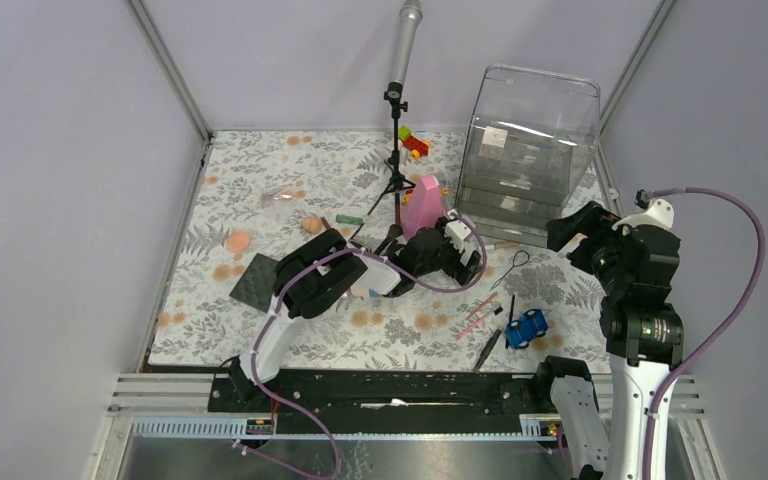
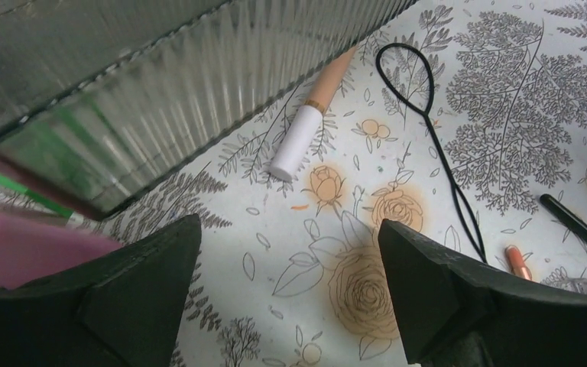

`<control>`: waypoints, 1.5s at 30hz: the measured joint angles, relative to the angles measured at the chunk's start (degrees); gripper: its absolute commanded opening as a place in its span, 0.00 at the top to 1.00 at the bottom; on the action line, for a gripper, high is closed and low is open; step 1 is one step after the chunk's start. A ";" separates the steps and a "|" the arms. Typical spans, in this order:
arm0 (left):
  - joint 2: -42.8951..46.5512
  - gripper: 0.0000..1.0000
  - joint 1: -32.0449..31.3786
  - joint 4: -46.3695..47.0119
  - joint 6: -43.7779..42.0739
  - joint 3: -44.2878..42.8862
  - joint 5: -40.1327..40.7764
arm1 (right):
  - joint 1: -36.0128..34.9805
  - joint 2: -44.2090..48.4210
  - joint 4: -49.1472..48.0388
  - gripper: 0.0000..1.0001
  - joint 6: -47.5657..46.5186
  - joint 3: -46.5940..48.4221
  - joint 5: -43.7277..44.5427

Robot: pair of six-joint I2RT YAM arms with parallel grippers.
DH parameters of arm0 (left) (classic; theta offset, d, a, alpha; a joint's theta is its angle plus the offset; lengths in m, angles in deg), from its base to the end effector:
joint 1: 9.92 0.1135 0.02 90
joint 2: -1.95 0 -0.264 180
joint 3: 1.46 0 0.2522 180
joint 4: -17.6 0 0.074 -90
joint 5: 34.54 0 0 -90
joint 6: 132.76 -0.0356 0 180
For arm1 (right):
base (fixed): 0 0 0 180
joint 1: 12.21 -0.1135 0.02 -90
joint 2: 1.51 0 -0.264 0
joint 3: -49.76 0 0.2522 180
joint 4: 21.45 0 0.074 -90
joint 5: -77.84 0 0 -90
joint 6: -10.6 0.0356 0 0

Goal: Organize the makeup
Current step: Move the makeup to the center of the board.

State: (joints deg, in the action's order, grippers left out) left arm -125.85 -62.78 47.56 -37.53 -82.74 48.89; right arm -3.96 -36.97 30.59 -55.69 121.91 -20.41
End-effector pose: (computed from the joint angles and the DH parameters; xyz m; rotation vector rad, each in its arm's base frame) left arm 0.2746 -0.3693 0.1079 0.8574 1.7374 -0.7981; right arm 0.1121 -0.0111 0.3884 0.4104 1.8017 0.3211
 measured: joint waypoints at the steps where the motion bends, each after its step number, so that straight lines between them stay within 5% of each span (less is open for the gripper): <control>1: -0.42 0.07 0.04 -0.11 -0.07 -0.57 -0.26 | 0.00 0.00 0.00 0.13 0.00 0.04 0.00; 16: -7.37 0.06 1.60 -10.51 2.82 -16.41 -5.01 | 0.00 0.37 0.00 0.12 -0.76 0.66 -0.46; 26: -8.48 0.15 1.60 -13.51 3.45 -19.61 -5.29 | 0.00 0.52 0.00 0.11 -1.07 0.85 -0.46; 42: -9.94 0.41 -1.95 -22.49 -1.88 -25.35 2.51 | 0.00 0.52 0.00 0.11 -1.38 1.05 -0.46; 45: -9.94 0.52 -2.51 -22.80 -2.82 -25.35 3.80 | 0.00 0.50 0.00 0.11 -1.38 1.11 -0.46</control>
State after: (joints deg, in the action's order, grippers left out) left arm -135.80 -65.30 24.76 -40.35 -108.10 52.70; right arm -3.96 -36.47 30.59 -57.07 123.03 -20.87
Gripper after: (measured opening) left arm 0.571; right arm 0.886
